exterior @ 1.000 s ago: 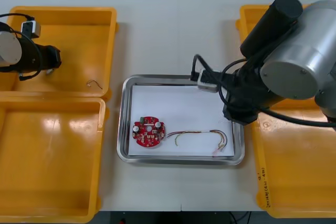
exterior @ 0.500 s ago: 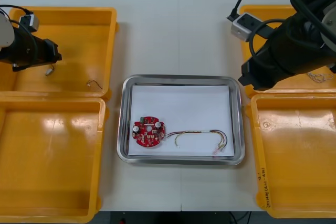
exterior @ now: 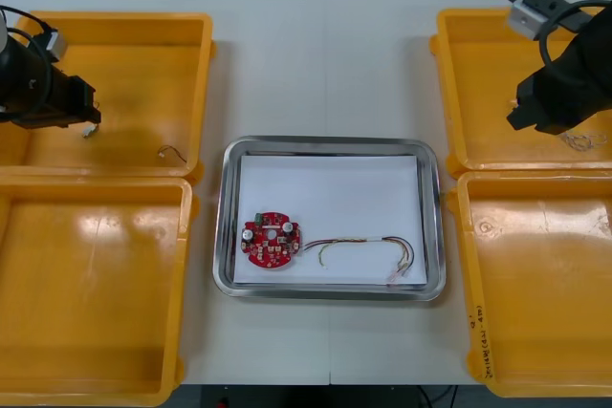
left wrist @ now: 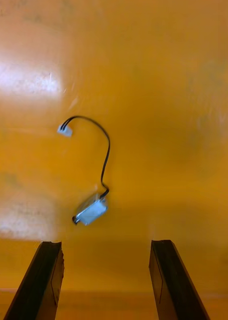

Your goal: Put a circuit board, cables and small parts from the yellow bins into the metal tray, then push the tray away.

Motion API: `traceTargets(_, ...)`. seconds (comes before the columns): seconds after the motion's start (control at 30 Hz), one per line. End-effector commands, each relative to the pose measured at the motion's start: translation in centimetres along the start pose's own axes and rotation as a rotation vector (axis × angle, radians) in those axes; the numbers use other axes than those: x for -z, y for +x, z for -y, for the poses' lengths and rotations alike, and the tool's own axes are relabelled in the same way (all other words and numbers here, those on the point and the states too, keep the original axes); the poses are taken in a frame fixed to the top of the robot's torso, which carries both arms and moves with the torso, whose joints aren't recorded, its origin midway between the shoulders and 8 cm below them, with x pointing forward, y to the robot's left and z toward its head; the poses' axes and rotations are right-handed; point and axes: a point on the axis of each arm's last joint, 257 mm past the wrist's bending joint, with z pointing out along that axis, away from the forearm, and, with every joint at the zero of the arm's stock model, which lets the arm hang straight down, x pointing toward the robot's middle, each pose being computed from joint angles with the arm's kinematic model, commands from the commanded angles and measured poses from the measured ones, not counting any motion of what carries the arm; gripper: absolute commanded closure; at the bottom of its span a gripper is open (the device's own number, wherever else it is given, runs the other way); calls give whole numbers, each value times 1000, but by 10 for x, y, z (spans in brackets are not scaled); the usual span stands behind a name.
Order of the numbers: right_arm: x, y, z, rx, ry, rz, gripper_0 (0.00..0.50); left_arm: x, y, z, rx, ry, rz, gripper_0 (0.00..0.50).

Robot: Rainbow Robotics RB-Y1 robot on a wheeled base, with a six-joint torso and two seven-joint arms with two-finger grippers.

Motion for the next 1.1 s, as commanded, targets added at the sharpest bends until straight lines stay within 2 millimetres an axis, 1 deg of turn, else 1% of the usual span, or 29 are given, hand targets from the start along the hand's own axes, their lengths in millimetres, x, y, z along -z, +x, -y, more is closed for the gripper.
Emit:
traceTargets(0.03,31,-4,49,-42,90,22,0,48,-24,-18,-115,-46,31,0)
traceTargets(0.2,32,6,73,-78,128,-7,0,46,-19,-22,-107,-59,11,0)
traceTargets(0.4,29,18,102,-168,127,-36,0,41,-25,-20,-106,-58,48,0)
traceTargets(0.57,26,33,130,-231,156,-70,0,29,-28,-19,-103,-49,88,0)
traceTargets(0.7,23,43,142,-258,168,-93,0,22,-28,-18,-104,-47,99,0)
traceTargets(0.73,21,46,144,-265,165,-103,0,18,-27,-14,-109,-44,99,0)
traceTargets(0.8,17,51,147,-276,157,-118,0,15,-26,-15,-109,-46,101,0)
traceTargets(1.0,4,42,161,-294,138,-62,0,-4,-24,-12,-103,-33,112,0)
traceTargets(1.1,-4,40,170,-255,130,-45,0,-11,-25,-11,-102,-32,121,0)
